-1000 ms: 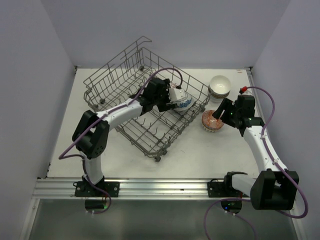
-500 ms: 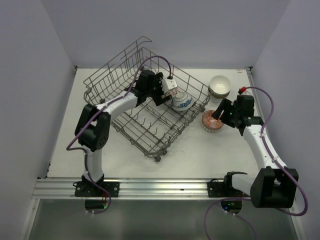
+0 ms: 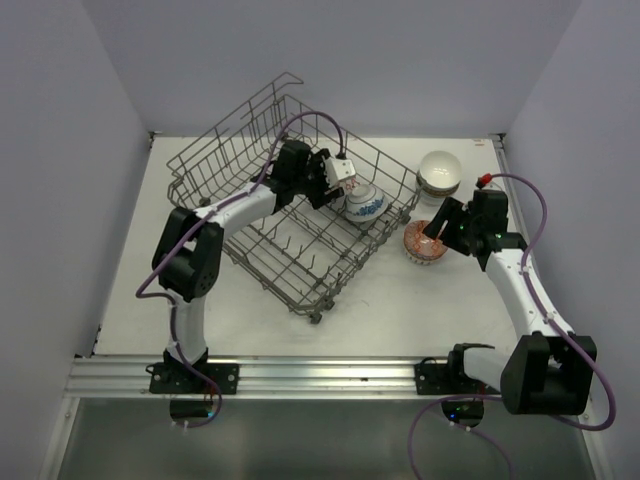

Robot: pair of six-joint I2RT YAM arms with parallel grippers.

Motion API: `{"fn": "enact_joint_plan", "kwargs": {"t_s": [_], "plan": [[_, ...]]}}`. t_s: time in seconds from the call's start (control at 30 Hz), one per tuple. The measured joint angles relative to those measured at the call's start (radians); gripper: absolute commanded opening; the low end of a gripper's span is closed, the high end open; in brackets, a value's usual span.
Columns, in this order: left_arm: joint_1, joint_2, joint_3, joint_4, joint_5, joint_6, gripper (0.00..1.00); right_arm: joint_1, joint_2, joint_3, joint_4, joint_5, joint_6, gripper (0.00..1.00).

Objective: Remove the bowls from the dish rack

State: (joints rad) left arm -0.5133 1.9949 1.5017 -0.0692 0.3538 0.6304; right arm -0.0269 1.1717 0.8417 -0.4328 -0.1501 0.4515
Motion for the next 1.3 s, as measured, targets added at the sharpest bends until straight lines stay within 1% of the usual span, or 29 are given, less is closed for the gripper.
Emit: {"fn": "enact_joint_plan", "kwargs": {"t_s": [0.07, 0.1, 0.17, 0.2, 0.37, 0.47, 0.53, 0.6, 0.83, 1.0, 1.17, 1.3], "plan": [[0.0, 0.002, 0.008, 0.0, 0.006, 0.001, 0.63, 0.0, 0.0, 0.0, 0.0, 0.0, 0.0, 0.67], [0.0, 0.002, 0.012, -0.001, 0.008, 0.002, 0.57, 0.0, 0.0, 0.0, 0.0, 0.0, 0.0, 0.67], [-0.002, 0.002, 0.015, 0.0, 0.007, 0.002, 0.54, 0.0, 0.0, 0.0, 0.0, 0.0, 0.0, 0.67], [-0.002, 0.002, 0.015, 0.001, 0.007, 0.003, 0.49, 0.0, 0.0, 0.0, 0.0, 0.0, 0.0, 0.67], [-0.006, -0.003, 0.015, -0.003, -0.001, 0.0, 0.45, 0.0, 0.0, 0.0, 0.0, 0.0, 0.0, 0.67], [-0.012, -0.008, 0.015, -0.011, -0.019, -0.002, 0.39, 0.0, -0.001, 0.0, 0.0, 0.0, 0.0, 0.67], [-0.018, -0.012, 0.015, -0.018, -0.037, -0.006, 0.38, 0.0, -0.002, 0.0, 0.0, 0.0, 0.0, 0.67], [-0.025, -0.019, 0.009, -0.018, -0.056, -0.009, 0.34, 0.0, -0.004, 0.0, 0.0, 0.0, 0.0, 0.67], [-0.053, -0.084, -0.047, 0.001, -0.121, -0.02, 0.32, 0.0, -0.016, 0.0, 0.0, 0.0, 0.0, 0.67], [-0.087, -0.131, -0.051, 0.008, -0.181, -0.02, 0.31, 0.0, -0.027, -0.002, 0.0, 0.0, 0.0, 0.68], [-0.125, -0.188, -0.062, 0.016, -0.246, -0.022, 0.35, 0.0, -0.058, -0.005, -0.001, 0.002, -0.002, 0.68], [-0.136, -0.269, -0.114, 0.032, -0.254, -0.064, 0.36, 0.0, -0.101, -0.005, 0.0, 0.004, -0.005, 0.68]]}}
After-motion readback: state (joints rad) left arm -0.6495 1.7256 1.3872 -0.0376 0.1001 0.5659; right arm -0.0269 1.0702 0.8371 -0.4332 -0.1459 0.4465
